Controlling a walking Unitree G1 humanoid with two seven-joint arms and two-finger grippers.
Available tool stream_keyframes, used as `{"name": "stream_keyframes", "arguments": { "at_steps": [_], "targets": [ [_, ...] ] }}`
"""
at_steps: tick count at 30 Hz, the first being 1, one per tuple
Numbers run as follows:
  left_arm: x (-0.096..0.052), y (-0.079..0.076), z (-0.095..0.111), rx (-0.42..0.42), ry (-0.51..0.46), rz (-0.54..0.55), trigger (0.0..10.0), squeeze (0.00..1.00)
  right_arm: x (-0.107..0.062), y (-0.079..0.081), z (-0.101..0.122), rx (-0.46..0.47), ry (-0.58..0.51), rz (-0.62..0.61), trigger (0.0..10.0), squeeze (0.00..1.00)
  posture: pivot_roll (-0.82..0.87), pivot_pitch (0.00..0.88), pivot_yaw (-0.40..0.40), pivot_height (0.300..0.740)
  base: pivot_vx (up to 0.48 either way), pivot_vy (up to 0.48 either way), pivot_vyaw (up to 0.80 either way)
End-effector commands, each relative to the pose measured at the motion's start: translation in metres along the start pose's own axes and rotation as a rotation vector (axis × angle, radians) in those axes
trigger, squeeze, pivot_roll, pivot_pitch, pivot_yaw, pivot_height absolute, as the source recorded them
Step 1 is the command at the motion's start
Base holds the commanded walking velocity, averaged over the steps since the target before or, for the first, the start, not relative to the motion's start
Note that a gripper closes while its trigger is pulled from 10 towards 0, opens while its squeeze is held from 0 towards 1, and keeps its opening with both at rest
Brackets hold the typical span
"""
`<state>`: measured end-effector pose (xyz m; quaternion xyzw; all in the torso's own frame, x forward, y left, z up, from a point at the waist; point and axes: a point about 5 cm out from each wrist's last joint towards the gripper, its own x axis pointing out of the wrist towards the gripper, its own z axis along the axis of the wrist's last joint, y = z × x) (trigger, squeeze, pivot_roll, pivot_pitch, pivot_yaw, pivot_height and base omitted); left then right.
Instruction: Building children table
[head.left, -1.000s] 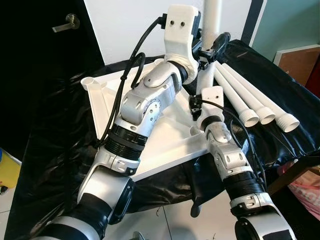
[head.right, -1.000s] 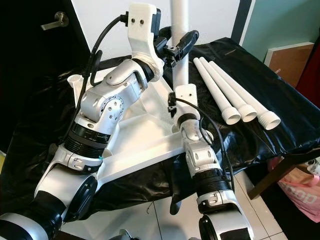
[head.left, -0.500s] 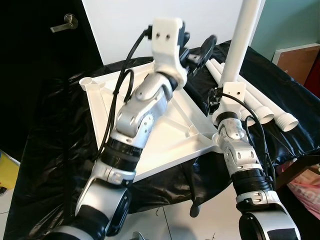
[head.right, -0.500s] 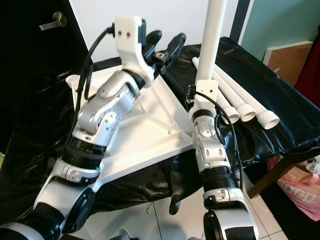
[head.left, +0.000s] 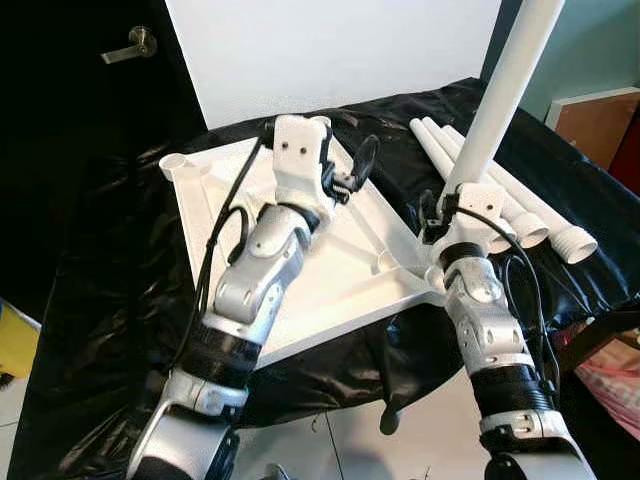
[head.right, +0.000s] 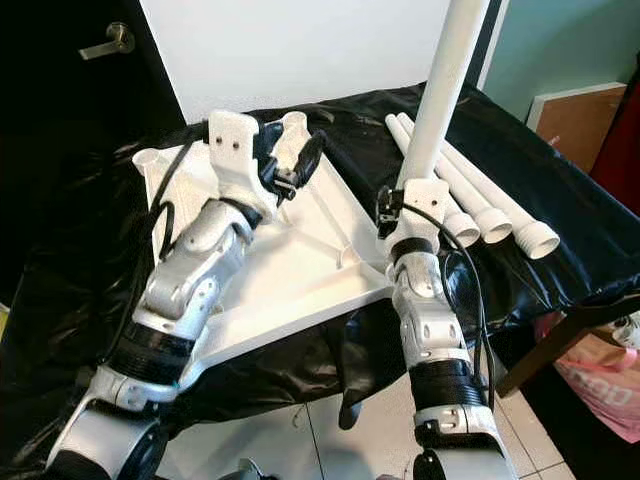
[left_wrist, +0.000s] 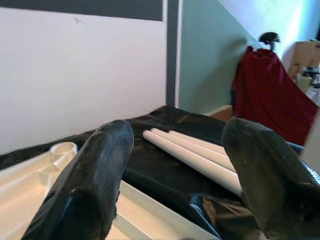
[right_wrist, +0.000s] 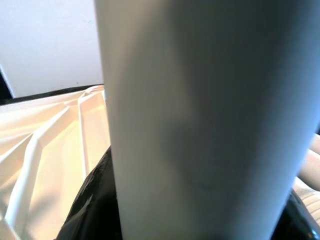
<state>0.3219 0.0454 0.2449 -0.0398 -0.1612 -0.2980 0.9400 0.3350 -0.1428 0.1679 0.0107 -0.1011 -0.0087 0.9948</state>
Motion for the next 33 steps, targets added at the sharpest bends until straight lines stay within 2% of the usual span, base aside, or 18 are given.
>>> {"name": "stream_keyframes", "arguments": {
  "at_steps": [1, 5, 14, 33],
  "targets": [
    [-0.003, -0.006, -0.001, 0.003, 0.005, -0.094, 10.0, 0.00, -0.002, 0.001, 0.003, 0.004, -0.027, 0.016, 10.0, 0.00, -0.11, 0.016, 0.036, 0.740, 0.000, 0.000, 0.00],
    [-0.015, -0.012, -0.012, -0.009, 0.046, -0.163, 10.0, 0.00, -0.007, -0.002, 0.000, 0.006, -0.025, 0.023, 10.0, 0.00, -0.10, 0.018, 0.037, 0.740, 0.000, 0.000, 0.00],
    [-0.031, -0.023, -0.025, -0.007, 0.100, -0.278, 10.0, 0.00, -0.018, -0.009, -0.010, 0.003, 0.011, 0.036, 10.0, 0.00, -0.10, 0.027, 0.035, 0.740, 0.000, 0.000, 0.00],
    [-0.037, -0.026, -0.026, -0.002, 0.122, -0.307, 10.0, 0.00, -0.028, -0.012, -0.022, -0.007, 0.052, 0.035, 10.0, 0.00, -0.10, 0.023, 0.042, 0.740, 0.000, 0.000, 0.00]
  ]
}}
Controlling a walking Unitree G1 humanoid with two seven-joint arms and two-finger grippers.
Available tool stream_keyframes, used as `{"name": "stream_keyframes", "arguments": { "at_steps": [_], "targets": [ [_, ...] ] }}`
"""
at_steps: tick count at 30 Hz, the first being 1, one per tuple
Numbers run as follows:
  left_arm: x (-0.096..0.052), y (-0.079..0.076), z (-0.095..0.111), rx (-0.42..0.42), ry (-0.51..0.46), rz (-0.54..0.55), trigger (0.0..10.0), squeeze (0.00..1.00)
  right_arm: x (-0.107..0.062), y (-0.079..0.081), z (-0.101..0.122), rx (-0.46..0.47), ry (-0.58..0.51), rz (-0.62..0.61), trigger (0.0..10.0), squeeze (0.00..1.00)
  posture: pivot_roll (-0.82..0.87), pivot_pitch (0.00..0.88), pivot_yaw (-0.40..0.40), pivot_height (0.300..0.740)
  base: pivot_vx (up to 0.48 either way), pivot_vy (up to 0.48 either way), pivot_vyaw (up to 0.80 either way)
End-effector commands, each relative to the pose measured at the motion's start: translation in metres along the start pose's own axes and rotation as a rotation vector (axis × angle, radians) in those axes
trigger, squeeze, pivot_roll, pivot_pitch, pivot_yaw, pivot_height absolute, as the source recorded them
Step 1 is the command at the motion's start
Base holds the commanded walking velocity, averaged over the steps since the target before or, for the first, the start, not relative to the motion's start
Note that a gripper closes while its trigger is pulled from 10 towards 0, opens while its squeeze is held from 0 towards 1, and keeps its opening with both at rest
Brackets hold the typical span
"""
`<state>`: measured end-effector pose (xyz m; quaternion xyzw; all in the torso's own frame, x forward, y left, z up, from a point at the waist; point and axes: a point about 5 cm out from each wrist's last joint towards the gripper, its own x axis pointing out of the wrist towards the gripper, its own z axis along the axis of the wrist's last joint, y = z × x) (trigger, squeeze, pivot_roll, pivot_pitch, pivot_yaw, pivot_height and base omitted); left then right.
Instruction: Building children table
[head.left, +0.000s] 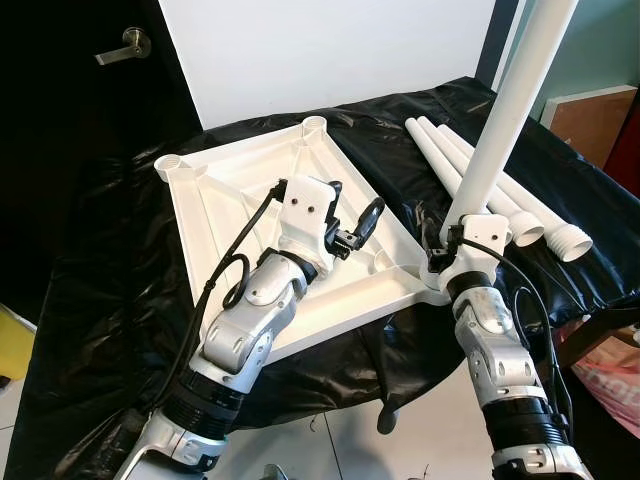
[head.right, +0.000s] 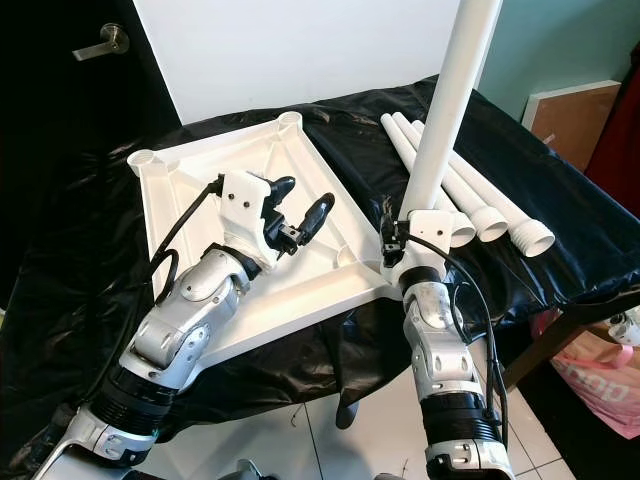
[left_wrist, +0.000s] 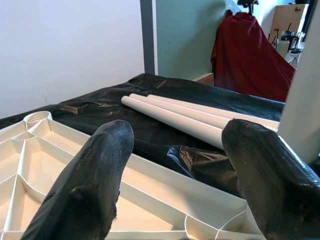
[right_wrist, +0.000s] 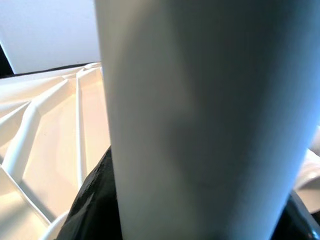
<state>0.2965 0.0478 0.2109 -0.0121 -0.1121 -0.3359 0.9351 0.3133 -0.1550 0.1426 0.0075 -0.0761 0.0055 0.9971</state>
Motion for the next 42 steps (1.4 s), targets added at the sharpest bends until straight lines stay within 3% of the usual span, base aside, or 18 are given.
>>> {"name": "stream_keyframes", "arguments": {
  "at_steps": [1, 15, 24, 31, 42],
  "targets": [
    [-0.003, -0.013, -0.001, 0.000, 0.011, -0.228, 10.0, 0.00, -0.002, 0.001, -0.002, -0.004, 0.001, 0.007, 10.0, 0.00, -0.10, 0.023, 0.042, 0.740, 0.000, 0.000, 0.00],
    [-0.005, -0.014, 0.000, 0.000, 0.018, -0.237, 10.0, 0.00, -0.009, -0.008, -0.019, -0.061, 0.022, 0.054, 10.0, 0.00, -0.10, 0.024, 0.053, 0.740, 0.000, 0.000, 0.00],
    [-0.005, -0.013, 0.001, 0.003, 0.018, -0.237, 10.0, 0.00, -0.014, 0.001, -0.024, -0.005, -0.010, 0.130, 10.0, 0.00, -0.09, 0.023, 0.049, 0.740, 0.000, 0.000, 0.00],
    [-0.005, -0.013, 0.002, 0.002, 0.016, -0.240, 10.0, 0.00, -0.019, 0.005, -0.028, -0.115, -0.045, 0.215, 10.0, 0.00, -0.09, 0.022, 0.052, 0.740, 0.000, 0.000, 0.00],
    [-0.004, -0.014, 0.002, 0.002, 0.016, -0.244, 10.0, 0.00, -0.018, 0.000, -0.032, -0.205, -0.051, 0.290, 10.0, 0.00, -0.10, 0.022, 0.055, 0.740, 0.000, 0.000, 0.00]
  ]
}}
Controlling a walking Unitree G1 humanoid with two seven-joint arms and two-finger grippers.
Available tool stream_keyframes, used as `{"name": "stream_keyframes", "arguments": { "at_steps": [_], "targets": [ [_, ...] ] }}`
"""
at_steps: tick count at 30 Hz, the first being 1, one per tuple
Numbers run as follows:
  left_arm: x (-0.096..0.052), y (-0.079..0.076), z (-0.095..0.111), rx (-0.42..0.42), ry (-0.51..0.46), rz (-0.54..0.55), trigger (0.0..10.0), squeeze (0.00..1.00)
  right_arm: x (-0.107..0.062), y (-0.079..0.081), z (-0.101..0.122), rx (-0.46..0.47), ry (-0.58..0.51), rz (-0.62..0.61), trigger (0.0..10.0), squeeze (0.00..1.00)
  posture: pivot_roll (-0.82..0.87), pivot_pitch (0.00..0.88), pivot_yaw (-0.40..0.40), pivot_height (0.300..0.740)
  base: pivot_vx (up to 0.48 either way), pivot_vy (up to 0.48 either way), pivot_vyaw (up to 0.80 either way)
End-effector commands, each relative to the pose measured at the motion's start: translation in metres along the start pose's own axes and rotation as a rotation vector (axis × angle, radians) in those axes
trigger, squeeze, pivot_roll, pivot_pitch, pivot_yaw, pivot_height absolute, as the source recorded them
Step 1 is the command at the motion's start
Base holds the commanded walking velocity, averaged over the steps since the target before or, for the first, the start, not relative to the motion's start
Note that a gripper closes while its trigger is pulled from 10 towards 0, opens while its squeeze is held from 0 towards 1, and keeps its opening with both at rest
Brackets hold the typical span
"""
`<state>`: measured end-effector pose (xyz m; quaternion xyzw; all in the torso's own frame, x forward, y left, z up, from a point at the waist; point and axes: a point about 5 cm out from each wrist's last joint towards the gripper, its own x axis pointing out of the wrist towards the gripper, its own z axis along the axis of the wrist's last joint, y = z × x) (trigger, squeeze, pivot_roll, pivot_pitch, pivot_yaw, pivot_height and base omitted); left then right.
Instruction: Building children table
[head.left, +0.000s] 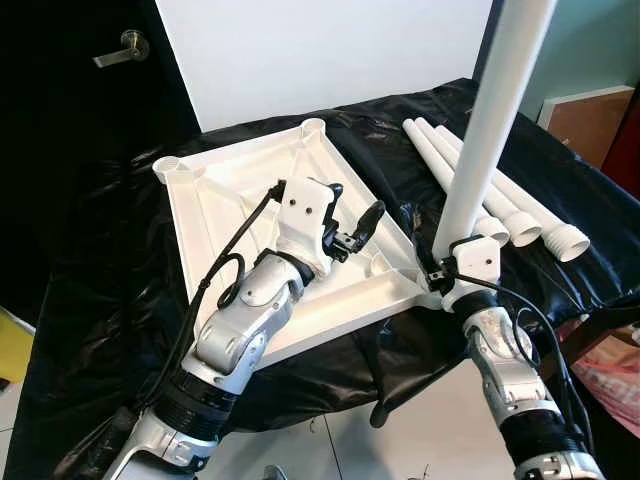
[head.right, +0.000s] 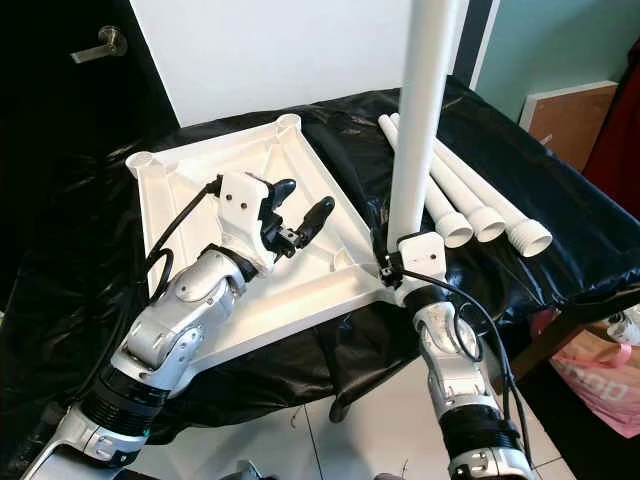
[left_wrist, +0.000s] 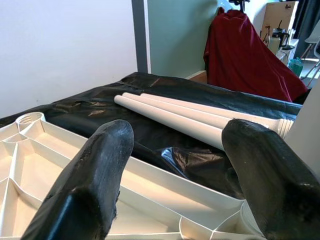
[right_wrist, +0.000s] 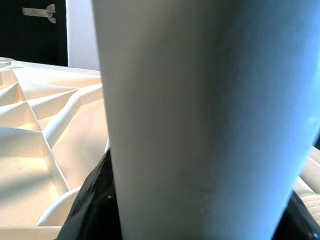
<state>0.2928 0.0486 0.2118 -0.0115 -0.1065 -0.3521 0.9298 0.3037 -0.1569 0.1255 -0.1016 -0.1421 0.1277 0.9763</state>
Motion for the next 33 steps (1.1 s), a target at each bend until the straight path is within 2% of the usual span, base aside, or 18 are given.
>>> {"name": "stream_keyframes", "arguments": {
  "at_steps": [1, 5, 10, 13, 17, 26, 33],
  "targets": [
    [-0.001, -0.012, 0.001, 0.009, 0.008, -0.210, 10.0, 0.00, -0.007, 0.007, -0.015, 0.005, 0.075, 0.040, 10.0, 0.00, -0.10, 0.022, 0.055, 0.740, 0.000, 0.000, 0.00],
    [-0.001, -0.012, 0.001, 0.010, 0.006, -0.210, 10.0, 0.00, -0.008, 0.008, -0.020, 0.019, 0.093, 0.076, 10.0, 0.00, -0.09, 0.023, 0.055, 0.740, 0.000, 0.000, 0.00],
    [-0.001, -0.011, 0.002, 0.012, 0.004, -0.211, 10.0, 0.00, -0.005, 0.013, -0.028, 0.101, 0.126, 0.120, 10.0, 0.00, -0.09, 0.022, 0.059, 0.740, 0.000, 0.000, 0.00],
    [-0.001, -0.011, 0.003, 0.013, 0.004, -0.211, 10.0, 0.00, -0.005, 0.013, -0.029, 0.113, 0.129, 0.121, 10.0, 0.00, -0.09, 0.022, 0.059, 0.740, 0.000, 0.000, 0.00],
    [-0.001, -0.011, 0.003, 0.015, 0.004, -0.213, 10.0, 0.00, -0.001, 0.011, -0.031, 0.182, 0.177, 0.112, 10.0, 0.00, -0.09, 0.018, 0.061, 0.740, 0.000, 0.000, 0.00],
    [-0.001, -0.013, 0.003, 0.014, 0.003, -0.222, 10.0, 0.00, 0.004, 0.009, -0.038, 0.184, 0.301, 0.110, 10.0, 0.00, -0.09, 0.013, 0.063, 0.740, 0.000, 0.000, 0.00],
    [0.000, -0.014, 0.004, 0.015, 0.002, -0.226, 10.0, 0.00, 0.005, 0.010, -0.039, 0.194, 0.321, 0.114, 10.0, 0.00, -0.09, 0.009, 0.064, 0.740, 0.000, 0.000, 0.00]
  ]
}}
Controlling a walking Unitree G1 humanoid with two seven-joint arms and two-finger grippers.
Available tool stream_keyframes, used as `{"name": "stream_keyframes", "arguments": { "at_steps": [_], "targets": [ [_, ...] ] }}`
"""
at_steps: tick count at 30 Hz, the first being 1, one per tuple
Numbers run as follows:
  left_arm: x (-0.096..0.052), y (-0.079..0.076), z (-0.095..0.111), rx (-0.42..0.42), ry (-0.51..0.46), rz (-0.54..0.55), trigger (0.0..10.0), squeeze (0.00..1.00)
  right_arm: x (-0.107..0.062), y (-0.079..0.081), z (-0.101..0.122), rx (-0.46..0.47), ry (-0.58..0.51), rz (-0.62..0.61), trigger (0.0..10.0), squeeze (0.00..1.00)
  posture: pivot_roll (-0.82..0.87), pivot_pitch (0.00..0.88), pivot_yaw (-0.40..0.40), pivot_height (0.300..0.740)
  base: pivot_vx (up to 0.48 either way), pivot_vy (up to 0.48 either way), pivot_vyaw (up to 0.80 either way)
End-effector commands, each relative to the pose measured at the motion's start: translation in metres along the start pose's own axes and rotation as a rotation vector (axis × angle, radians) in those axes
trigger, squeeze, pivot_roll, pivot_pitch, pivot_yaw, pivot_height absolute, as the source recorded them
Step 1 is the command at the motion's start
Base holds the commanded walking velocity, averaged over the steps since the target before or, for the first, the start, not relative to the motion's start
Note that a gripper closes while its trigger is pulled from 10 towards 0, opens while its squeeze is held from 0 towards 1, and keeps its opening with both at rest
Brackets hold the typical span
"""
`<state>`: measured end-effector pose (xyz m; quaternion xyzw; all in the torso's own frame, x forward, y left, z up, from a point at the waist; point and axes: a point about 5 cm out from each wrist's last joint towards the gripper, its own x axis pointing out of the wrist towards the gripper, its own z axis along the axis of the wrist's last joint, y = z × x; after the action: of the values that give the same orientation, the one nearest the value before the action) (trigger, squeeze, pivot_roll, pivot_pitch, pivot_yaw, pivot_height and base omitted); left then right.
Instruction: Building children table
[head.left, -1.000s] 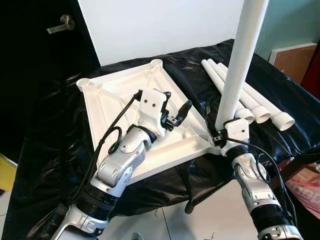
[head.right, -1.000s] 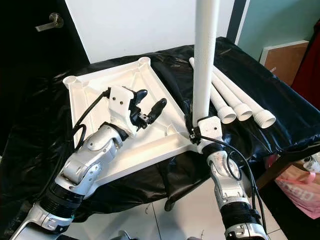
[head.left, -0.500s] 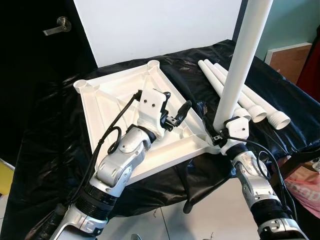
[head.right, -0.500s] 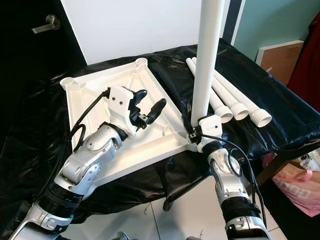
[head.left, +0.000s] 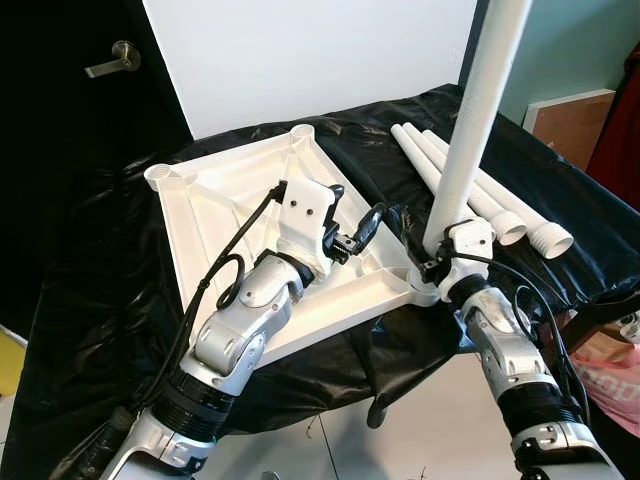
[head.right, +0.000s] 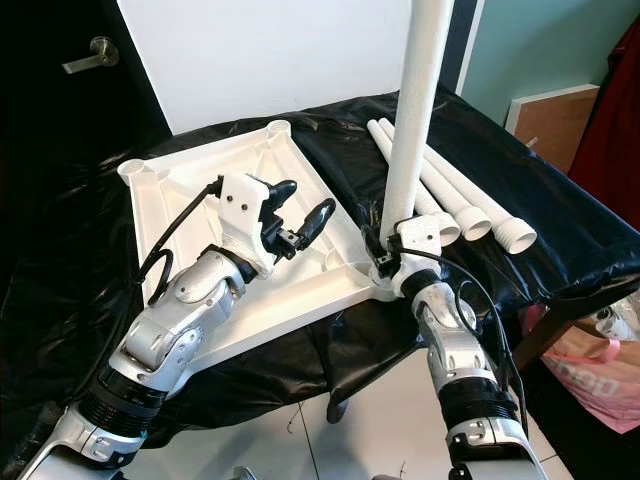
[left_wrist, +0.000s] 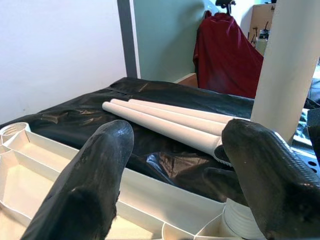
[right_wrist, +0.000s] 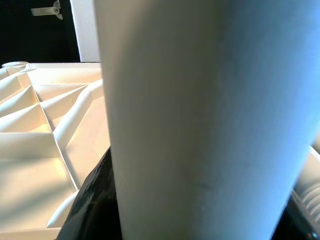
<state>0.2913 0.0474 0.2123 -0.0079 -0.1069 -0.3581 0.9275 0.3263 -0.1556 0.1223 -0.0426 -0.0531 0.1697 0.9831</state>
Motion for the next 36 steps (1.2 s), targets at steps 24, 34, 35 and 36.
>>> {"name": "stream_keyframes", "arguments": {
  "at_steps": [24, 34, 35, 36],
  "targets": [
    [0.000, -0.014, 0.004, 0.012, -0.007, -0.219, 10.0, 0.00, -0.021, 0.027, -0.023, 0.105, 0.088, -0.574, 10.0, 0.00, -0.09, 0.000, 0.044, 0.740, 0.000, 0.000, 0.00],
    [0.001, -0.012, 0.004, 0.016, -0.010, -0.210, 10.0, 0.00, -0.022, 0.025, -0.023, 0.138, 0.118, -0.637, 10.0, 0.00, -0.09, 0.000, 0.041, 0.740, 0.000, 0.000, 0.00],
    [0.001, -0.012, 0.005, 0.016, -0.010, -0.209, 10.0, 0.00, -0.021, 0.025, -0.022, 0.135, 0.120, -0.646, 10.0, 0.00, -0.09, 0.000, 0.041, 0.740, 0.000, 0.000, 0.00],
    [0.001, -0.012, 0.005, 0.016, -0.010, -0.209, 10.0, 0.00, -0.021, 0.025, -0.022, 0.135, 0.120, -0.646, 10.0, 0.00, -0.09, 0.000, 0.041, 0.740, 0.000, 0.000, 0.00]
  ]
}}
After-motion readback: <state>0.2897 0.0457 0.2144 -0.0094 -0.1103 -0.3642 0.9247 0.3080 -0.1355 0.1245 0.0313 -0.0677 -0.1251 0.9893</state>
